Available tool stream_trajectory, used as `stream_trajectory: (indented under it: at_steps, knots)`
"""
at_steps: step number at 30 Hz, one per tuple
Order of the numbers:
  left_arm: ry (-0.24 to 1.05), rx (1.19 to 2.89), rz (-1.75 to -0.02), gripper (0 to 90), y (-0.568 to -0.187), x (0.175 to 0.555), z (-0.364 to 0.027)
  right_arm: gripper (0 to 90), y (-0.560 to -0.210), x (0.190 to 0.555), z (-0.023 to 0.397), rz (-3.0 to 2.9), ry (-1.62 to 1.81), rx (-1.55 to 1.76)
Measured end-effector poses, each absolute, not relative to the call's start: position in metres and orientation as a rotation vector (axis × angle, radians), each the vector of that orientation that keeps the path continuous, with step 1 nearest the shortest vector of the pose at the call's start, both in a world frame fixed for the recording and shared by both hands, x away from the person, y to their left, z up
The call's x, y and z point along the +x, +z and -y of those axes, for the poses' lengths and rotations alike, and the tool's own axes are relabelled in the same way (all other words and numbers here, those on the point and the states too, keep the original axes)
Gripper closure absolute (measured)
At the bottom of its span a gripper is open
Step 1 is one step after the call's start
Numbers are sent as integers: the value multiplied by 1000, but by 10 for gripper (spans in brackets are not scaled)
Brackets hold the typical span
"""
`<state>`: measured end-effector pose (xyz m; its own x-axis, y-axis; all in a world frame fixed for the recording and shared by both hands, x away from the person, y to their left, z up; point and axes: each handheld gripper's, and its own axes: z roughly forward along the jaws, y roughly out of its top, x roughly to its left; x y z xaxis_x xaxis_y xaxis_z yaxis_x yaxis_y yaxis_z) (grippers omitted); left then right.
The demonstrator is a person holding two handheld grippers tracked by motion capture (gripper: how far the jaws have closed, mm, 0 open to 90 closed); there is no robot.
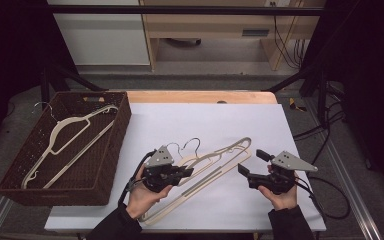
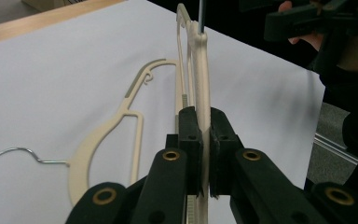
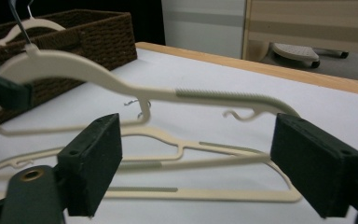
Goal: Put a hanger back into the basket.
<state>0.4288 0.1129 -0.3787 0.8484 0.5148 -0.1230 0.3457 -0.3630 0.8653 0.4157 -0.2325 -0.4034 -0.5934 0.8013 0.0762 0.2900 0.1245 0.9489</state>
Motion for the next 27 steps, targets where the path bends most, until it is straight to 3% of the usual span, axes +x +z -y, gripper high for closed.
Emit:
stream_trajectory:
  at_steps: [27]
  knots:
    - [347, 1904, -549, 857, -265, 422, -192, 57, -414, 412, 259, -1912, 1414, 1127]
